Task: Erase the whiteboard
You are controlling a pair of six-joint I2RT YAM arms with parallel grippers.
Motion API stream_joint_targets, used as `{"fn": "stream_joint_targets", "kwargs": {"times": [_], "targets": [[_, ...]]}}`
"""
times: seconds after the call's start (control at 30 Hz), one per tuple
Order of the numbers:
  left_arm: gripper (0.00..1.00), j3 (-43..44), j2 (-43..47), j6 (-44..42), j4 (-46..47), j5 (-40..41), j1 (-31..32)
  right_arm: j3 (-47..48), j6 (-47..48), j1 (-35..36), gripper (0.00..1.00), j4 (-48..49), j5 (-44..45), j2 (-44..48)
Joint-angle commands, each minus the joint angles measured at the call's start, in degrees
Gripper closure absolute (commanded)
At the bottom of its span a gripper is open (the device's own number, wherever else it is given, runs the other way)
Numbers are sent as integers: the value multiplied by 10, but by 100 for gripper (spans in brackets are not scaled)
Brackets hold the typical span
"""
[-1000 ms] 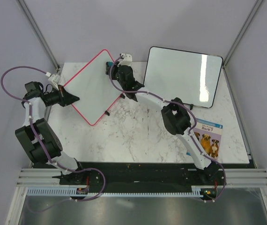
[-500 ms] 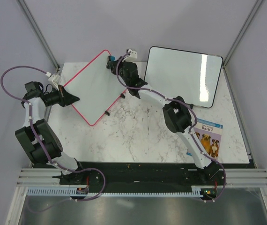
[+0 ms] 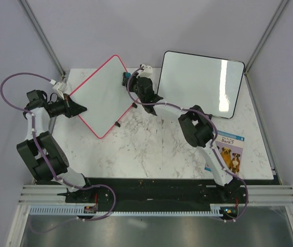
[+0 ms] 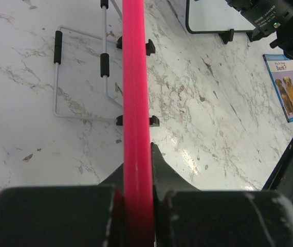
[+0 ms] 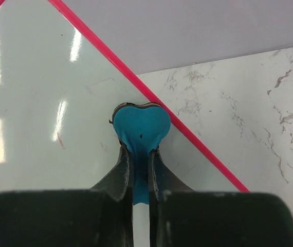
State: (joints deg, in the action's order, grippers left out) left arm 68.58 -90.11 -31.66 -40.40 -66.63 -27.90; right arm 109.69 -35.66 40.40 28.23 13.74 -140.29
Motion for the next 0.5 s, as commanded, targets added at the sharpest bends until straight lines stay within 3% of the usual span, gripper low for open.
{"fn": "stream_joint_targets", "kwargs": {"times": [0.0, 0.47], "targets": [[98, -33, 10, -119, -109, 5, 40, 26, 73, 79, 100, -120, -65, -24], [98, -39, 11, -127, -108, 11, 40, 73, 151, 157, 100, -136, -101, 18]]}}
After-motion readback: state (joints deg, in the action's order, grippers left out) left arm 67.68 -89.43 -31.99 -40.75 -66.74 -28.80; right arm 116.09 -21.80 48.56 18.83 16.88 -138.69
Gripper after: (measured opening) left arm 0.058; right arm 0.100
